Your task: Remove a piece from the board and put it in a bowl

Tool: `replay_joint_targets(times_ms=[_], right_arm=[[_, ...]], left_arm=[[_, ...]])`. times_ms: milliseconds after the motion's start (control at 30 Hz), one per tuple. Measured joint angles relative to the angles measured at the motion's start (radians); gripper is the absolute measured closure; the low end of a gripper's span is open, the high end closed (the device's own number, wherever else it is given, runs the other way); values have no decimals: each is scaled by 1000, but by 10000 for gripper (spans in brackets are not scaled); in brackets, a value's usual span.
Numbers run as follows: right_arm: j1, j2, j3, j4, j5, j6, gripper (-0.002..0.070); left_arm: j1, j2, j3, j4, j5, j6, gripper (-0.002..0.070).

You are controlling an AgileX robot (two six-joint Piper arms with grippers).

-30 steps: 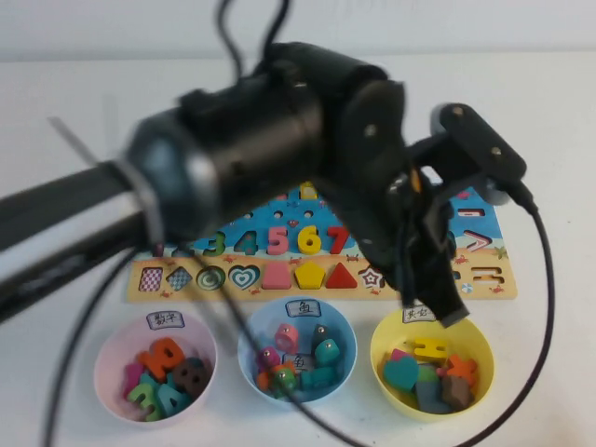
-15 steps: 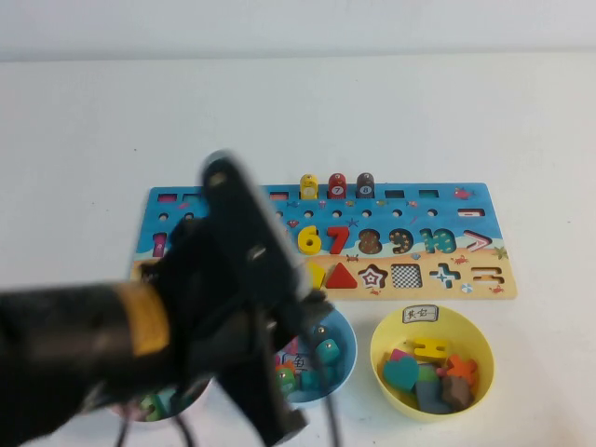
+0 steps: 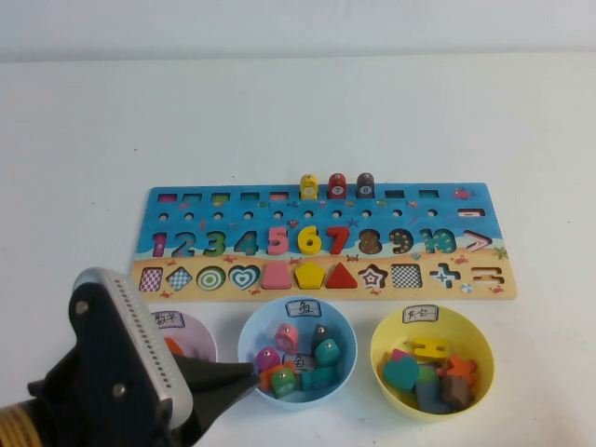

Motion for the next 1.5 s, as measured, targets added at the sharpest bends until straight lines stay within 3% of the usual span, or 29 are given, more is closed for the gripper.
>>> replay_joint_targets(times_ms=[300, 600, 700, 900, 1200, 1300, 1500], right_arm=[[0, 0, 0, 0, 0, 0, 694], [0, 0, 0, 0, 0, 0, 694], [0, 0, 0, 0, 0, 0, 694], [0, 0, 0, 0, 0, 0, 694], [0, 0, 0, 0, 0, 0, 694], [0, 0, 0, 0, 0, 0, 694], [0, 0, 0, 0, 0, 0, 694]], left_arm=[[0, 4, 7, 0, -63, 0, 676], [0, -123, 262, -4, -502, 58, 676], [15, -229, 358, -17, -572, 67, 676], [201, -455, 494, -134, -604, 73, 676], [585, -681, 540, -57, -562, -7, 676], [672, -731, 540, -16, -510, -26, 676], [760, -802, 540, 5, -373, -39, 676]])
